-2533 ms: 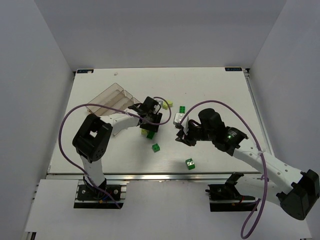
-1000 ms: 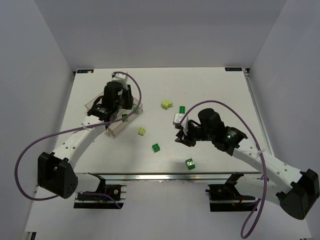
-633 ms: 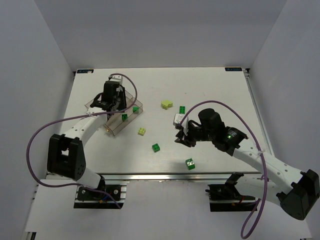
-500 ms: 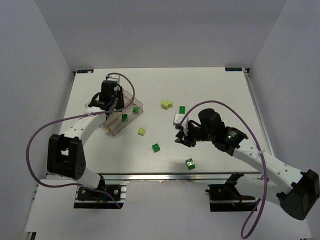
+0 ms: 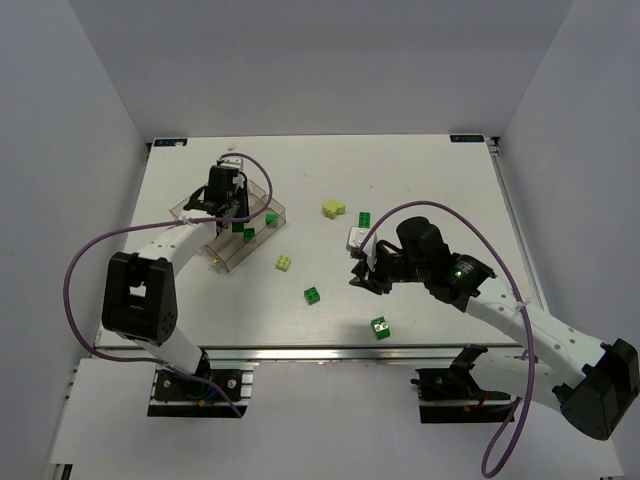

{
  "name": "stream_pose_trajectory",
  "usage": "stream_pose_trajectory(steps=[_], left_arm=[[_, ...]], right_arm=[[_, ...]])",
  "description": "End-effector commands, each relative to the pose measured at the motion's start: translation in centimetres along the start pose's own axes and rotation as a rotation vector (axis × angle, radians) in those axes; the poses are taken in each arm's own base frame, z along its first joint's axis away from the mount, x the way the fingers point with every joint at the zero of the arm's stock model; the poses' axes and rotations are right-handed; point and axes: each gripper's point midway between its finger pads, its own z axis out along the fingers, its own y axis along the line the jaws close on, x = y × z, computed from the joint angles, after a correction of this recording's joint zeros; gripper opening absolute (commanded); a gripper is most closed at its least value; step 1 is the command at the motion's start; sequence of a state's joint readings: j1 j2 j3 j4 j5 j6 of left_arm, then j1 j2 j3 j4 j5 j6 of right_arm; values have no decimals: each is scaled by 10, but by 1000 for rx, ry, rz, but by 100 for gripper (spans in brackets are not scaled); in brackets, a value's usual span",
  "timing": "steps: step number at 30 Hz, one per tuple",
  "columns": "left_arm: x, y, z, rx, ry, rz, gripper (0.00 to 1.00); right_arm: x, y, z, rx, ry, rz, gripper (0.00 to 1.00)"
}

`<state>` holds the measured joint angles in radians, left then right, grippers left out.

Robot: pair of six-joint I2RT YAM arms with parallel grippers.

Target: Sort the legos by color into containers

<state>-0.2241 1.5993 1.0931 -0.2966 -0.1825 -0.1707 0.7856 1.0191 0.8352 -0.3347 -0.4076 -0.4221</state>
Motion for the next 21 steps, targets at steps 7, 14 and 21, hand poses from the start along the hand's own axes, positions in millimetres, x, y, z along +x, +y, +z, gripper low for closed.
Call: stream_pose_trajectory(steps=[7, 14, 21], left_arm=[[-15, 9, -4, -31, -17, 5, 44], [-12, 8, -2, -29, -2, 2, 54], [-12, 7, -4, -22, 2, 0, 55]], right_arm=[[-6, 2, 0, -13, -32, -10, 37], [-6, 1, 0, -12, -32, -9, 37], [-5, 2, 1, -13, -27, -7, 38]])
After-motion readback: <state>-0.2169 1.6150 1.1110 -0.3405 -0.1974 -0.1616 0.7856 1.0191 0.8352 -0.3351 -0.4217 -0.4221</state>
